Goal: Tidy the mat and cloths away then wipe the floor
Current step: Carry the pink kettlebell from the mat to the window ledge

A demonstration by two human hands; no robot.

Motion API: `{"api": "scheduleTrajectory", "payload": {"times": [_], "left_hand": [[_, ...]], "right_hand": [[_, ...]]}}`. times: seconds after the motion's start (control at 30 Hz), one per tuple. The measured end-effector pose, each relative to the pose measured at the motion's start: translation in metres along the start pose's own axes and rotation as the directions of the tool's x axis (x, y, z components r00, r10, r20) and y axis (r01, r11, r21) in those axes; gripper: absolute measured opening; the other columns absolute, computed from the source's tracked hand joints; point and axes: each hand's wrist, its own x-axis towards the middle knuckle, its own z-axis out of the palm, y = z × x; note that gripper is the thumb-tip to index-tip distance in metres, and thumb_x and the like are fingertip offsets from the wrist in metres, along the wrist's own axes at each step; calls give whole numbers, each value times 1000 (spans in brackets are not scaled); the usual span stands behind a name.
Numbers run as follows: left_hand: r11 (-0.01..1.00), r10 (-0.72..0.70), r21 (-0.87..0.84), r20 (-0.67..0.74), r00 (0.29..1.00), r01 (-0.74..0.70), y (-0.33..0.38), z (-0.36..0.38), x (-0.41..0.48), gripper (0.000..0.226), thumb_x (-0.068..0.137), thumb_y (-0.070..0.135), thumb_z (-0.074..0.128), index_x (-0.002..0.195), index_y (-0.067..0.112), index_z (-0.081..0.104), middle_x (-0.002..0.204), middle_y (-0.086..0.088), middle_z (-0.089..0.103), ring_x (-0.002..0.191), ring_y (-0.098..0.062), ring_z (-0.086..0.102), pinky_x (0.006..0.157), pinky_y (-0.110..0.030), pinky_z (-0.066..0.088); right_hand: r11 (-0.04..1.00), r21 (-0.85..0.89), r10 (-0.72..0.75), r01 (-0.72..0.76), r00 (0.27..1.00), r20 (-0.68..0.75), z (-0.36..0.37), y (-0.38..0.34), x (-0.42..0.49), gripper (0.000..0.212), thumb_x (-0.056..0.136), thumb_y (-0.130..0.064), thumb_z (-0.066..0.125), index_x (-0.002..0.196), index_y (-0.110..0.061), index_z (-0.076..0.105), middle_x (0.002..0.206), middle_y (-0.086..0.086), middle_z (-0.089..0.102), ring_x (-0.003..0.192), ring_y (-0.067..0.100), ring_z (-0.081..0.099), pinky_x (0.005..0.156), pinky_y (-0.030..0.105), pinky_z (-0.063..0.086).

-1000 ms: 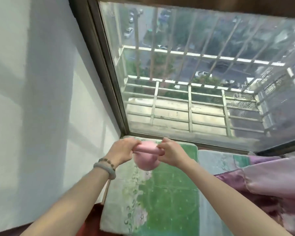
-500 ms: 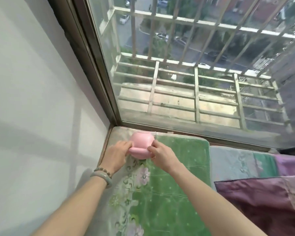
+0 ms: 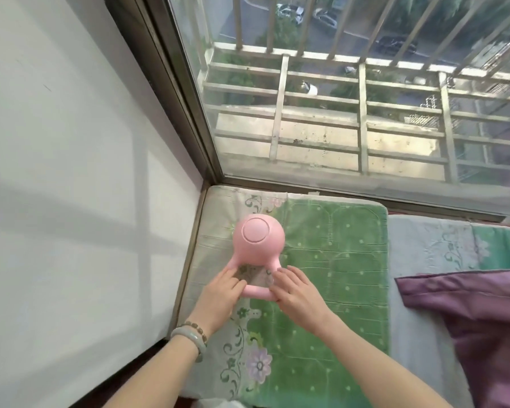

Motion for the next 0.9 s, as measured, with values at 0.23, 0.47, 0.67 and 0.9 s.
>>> {"api": "scheduleTrajectory", "payload": {"times": [0.23, 0.47, 0.67, 0.9], "left_hand": [[986, 24, 160, 126, 992, -44, 4, 21, -4, 43, 43, 12, 88, 83, 16, 71, 87, -1, 72, 97, -21, 67, 94, -37, 52], [976, -37, 214, 360, 932, -44, 14, -6, -7, 66, 74, 14, 69, 136, 11, 47, 133, -6, 54, 130, -23, 44, 108, -37, 35], [919, -255, -153, 473, 843, 364, 70, -137, 14, 39, 89, 24, 55, 127, 17, 47, 125, -5, 59, 109, -21, 58, 90, -35, 48], [563, -241, -746, 263, 934, 356, 192, -377, -16, 52, 88, 17, 64, 136, 23, 43, 128, 0, 52, 115, -16, 55, 99, -36, 47]], "right_hand": [[986, -150, 135, -75, 886, 444, 10, -11, -13, 70, 51, -12, 76, 119, -17, 63, 145, 11, 42, 131, 30, 45, 107, 44, 34], [906, 50, 271, -419, 668, 693, -38, -33, 3, 71, 80, -12, 54, 144, -27, 29, 158, 7, 10, 137, 25, 29, 110, 38, 33], [433, 418, 484, -799, 597, 640, -190, -48, 26, 58, 85, -16, 58, 140, -24, 42, 135, 8, 52, 109, 16, 54, 84, 27, 46], [239, 710, 654, -662, 651, 387, -446, -92, -13, 54, 80, -10, 70, 123, -36, 51, 125, 8, 56, 104, 18, 59, 89, 33, 49]]}}
